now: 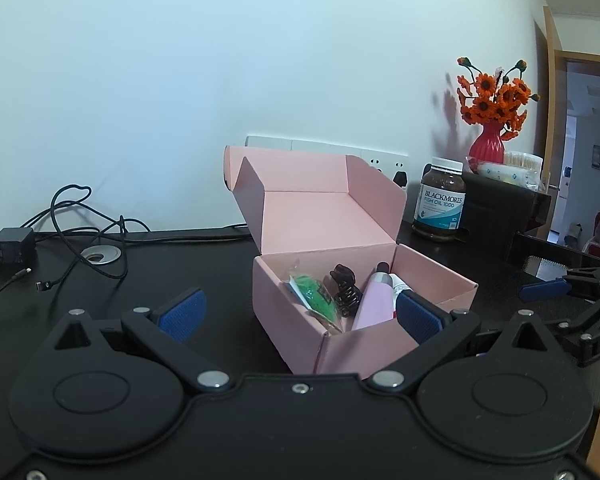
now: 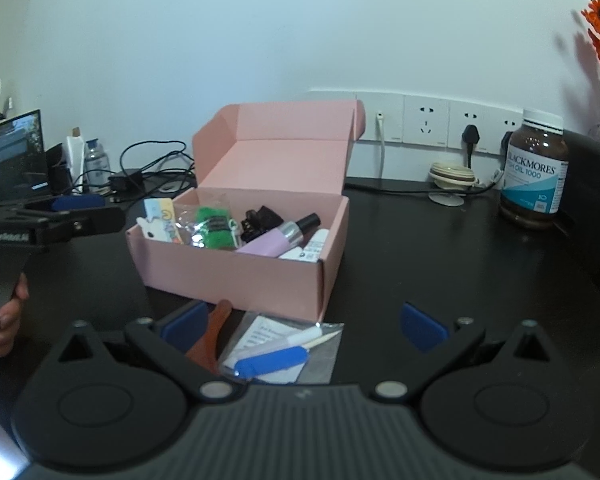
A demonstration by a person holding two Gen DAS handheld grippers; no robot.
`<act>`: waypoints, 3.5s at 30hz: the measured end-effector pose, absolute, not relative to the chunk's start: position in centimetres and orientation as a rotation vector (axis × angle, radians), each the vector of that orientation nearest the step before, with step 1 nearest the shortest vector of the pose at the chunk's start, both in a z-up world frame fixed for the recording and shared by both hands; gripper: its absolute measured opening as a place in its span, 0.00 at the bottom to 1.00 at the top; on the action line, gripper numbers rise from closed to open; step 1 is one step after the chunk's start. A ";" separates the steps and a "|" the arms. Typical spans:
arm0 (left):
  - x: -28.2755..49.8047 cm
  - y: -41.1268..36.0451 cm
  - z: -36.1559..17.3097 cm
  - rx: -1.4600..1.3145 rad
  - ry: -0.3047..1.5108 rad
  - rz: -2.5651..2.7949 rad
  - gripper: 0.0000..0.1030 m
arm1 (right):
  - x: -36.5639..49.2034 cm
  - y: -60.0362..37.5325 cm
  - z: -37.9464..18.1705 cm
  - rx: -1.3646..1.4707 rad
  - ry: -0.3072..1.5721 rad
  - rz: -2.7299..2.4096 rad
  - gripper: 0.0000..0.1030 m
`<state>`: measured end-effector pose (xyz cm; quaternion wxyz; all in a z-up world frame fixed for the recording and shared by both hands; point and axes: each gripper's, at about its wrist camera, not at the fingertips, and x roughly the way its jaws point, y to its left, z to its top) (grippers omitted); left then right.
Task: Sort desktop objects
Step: 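Move the open right gripper toward the orange-brown comb beside the plastic bag, then close the right gripper on the orange-brown comb, then lift the comb with the right gripper and carry it over the pink box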
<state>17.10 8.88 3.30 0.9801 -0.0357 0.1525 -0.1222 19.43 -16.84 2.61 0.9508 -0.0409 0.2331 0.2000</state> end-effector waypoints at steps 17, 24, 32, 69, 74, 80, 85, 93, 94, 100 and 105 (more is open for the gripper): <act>17.3 8.9 3.2 -0.075 0.320 -0.247 1.00 | 16.8 -12.9 1.1 -0.207 0.490 0.574 0.90; 17.4 8.9 3.2 -0.077 0.324 -0.247 1.00 | 17.2 -11.3 0.8 -0.226 0.512 0.611 0.76; 17.3 8.7 3.2 -0.070 0.323 -0.248 1.00 | 18.6 -9.8 0.4 -0.266 0.565 0.616 0.51; 17.4 9.0 3.1 -0.091 0.330 -0.244 1.00 | 17.8 -12.5 3.8 -0.116 0.380 0.564 0.35; 17.5 9.1 3.1 -0.094 0.331 -0.244 1.00 | 18.0 -12.9 5.1 -0.129 0.337 0.530 0.35; 17.5 9.0 3.1 -0.094 0.331 -0.245 1.00 | 19.1 -13.3 7.1 -0.198 0.302 0.480 0.35; 17.4 8.9 3.1 -0.086 0.327 -0.246 1.00 | 20.8 -13.0 8.5 -0.256 0.288 0.460 0.35; 17.5 9.1 3.1 -0.100 0.327 -0.245 1.00 | 24.5 -10.4 9.1 -0.366 0.344 0.595 0.30; 17.5 9.2 3.1 -0.103 0.327 -0.244 1.00 | 24.9 -9.9 9.1 -0.380 0.353 0.611 0.30; 17.5 9.3 3.1 -0.110 0.329 -0.243 1.00 | 27.8 -8.3 8.4 -0.372 0.452 0.636 0.19; 17.5 9.3 3.1 -0.109 0.331 -0.246 1.00 | 28.8 -8.1 7.8 -0.352 0.498 0.639 0.19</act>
